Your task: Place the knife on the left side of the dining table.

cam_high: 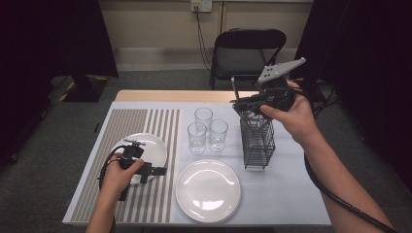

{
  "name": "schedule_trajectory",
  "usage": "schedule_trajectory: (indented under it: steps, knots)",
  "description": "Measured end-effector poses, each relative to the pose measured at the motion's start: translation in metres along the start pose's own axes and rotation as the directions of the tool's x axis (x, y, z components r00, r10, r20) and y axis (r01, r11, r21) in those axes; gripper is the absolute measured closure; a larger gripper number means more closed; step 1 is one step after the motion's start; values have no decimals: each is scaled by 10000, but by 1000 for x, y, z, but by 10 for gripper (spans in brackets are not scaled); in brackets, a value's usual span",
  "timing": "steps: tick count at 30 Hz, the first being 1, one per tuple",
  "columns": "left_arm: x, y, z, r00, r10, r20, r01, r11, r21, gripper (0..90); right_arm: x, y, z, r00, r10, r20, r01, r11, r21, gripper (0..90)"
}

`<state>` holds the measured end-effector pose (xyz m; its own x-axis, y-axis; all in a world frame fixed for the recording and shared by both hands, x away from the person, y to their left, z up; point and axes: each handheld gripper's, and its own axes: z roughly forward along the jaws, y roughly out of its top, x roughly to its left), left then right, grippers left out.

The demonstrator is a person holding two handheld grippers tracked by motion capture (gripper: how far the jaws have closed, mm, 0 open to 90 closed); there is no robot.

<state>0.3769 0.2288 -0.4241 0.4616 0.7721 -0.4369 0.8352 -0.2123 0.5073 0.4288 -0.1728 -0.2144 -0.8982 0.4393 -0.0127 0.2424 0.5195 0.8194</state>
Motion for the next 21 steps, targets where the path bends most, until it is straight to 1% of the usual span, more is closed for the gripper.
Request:
schedule_trajectory:
  steps: [5, 6, 10, 14, 21]
  knots:
    - [0, 0, 0, 10000, -21, -7, 21, 10000, -6, 197, 4, -2, 4, 9999, -18, -135, 17, 10000, -42, 807]
    - [0, 0, 0, 10000, 51, 17, -51, 10000, 38, 197, 5, -3, 5, 9998, 24, -203, -25, 10000, -54, 807]
    - [0, 0, 0, 10000, -27, 28, 27, 10000, 15, 197, 5, -8, 7, 9994, 94, -326, -97, 9999, -87, 807]
    - [0, 0, -1, 10000, -12, -30, 12, 10000, 30, 197, 6, -13, 8, 9990, 155, -429, -160, 9998, -115, 807]
    - [0, 0, 0, 10000, 27, 12, -27, 10000, 72, 197, 9, -20, 11, 9982, 246, -553, -253, 9996, -126, 807]
